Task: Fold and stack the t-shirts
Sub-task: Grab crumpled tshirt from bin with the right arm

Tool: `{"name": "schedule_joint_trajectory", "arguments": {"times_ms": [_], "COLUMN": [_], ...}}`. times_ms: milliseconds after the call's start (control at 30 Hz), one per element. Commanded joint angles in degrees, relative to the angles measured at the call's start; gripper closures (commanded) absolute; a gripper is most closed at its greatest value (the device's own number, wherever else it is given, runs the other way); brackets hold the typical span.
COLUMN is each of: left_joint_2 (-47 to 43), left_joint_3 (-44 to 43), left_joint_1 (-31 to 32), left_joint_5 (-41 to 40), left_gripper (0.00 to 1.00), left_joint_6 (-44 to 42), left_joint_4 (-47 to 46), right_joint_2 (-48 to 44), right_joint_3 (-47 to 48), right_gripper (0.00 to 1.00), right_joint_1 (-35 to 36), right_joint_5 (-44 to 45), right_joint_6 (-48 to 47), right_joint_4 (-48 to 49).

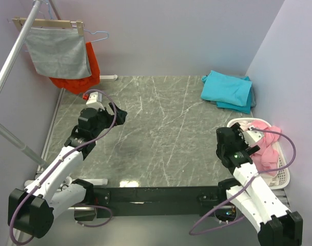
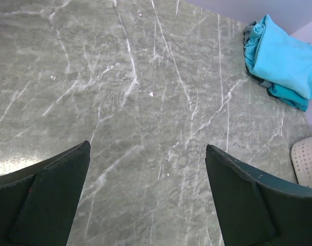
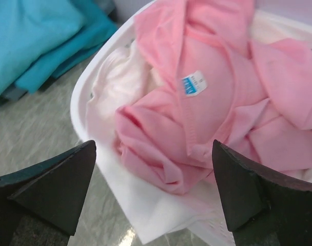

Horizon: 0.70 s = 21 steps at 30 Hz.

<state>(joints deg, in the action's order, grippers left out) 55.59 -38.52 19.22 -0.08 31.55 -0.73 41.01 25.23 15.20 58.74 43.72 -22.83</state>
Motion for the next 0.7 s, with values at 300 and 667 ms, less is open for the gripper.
{"name": "schedule_joint_trajectory", "arguments": {"times_ms": [300, 667], "left_joint_2": [2.4, 5.1], "left_joint_3": [-0.6, -2.3], "left_joint_1": [2.3, 2.8], "left_joint_5": [4.5, 4.8], "left_gripper": [0.00, 0.00], "left_joint_6": [1.9, 1.1], "left_joint_4": [-1.3, 0.4], "right_joint_2": [21.4, 27.9], "right_joint_3": [9.4, 9.7], "right_gripper": [0.00, 0.00], "right_joint_1": [-14.9, -28.6], "right_joint_5": [9.4, -7.6], "right_joint_6": [26.5, 2.9], "right_joint_4": [-18.7, -0.3]}}
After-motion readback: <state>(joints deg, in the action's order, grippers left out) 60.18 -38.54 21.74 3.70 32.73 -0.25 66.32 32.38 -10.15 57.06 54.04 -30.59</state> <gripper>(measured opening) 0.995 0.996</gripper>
